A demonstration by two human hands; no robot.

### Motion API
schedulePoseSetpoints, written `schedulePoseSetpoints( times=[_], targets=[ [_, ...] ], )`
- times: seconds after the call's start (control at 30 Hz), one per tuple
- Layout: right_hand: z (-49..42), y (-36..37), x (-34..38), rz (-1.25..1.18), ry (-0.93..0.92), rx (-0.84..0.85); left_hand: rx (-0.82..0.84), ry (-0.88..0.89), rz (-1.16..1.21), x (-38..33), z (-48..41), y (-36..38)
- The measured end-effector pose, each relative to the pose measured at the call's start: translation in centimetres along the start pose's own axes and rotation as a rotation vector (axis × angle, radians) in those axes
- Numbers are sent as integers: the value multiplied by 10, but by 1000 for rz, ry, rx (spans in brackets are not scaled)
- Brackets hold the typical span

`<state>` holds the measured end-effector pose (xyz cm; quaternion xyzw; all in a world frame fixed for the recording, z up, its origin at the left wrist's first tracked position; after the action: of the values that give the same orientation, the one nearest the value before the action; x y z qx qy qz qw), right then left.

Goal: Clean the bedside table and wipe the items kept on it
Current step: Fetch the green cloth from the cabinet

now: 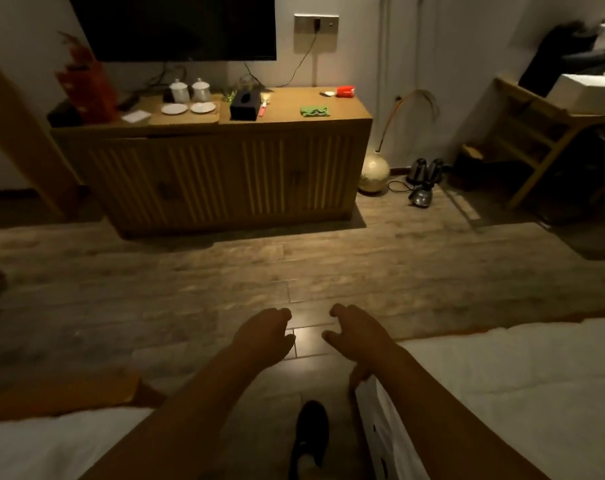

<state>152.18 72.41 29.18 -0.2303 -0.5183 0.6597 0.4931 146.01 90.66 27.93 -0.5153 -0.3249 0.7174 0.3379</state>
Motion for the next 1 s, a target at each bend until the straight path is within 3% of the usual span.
schedulePoseSetpoints(
  times=[0.37, 1.0],
  targets=[
    [-243, -144, -65, 8, 13, -81, -125, 28, 15, -39, -273, -98],
    [-678, -317, -133, -66, 110, -29, 23, 6, 75, -23, -750, -221]
  ],
)
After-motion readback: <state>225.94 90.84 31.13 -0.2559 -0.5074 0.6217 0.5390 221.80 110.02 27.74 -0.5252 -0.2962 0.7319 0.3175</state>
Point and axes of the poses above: each hand's wrist, its own z-axis away from the middle knuckle, its own y-axis out of the palm, x = y × z, the point moved 2 cm from there along -z, towards the middle knuckle, and after that the axes turned 12 degrees about z, right-handed, at the moved point
